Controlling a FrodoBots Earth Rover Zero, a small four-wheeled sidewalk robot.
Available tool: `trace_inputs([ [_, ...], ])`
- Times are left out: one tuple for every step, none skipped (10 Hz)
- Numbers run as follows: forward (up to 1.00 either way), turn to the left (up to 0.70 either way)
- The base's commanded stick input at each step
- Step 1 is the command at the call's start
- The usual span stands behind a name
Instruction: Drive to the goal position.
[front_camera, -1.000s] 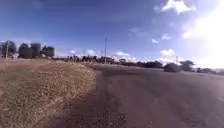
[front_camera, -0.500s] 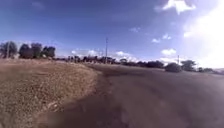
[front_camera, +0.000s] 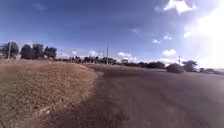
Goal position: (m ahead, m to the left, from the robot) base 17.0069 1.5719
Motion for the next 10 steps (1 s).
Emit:
trace_inputs([
  [0.45,0.00],
  [0.45,0.00],
  [0.45,0.00],
  [0.45,0.00],
  [0.45,0.00],
  [0.45,0.00],
  [0.45,0.00],
  [0.45,0.00],
  [0.45,0.00],
  [0.45,0.00],
])
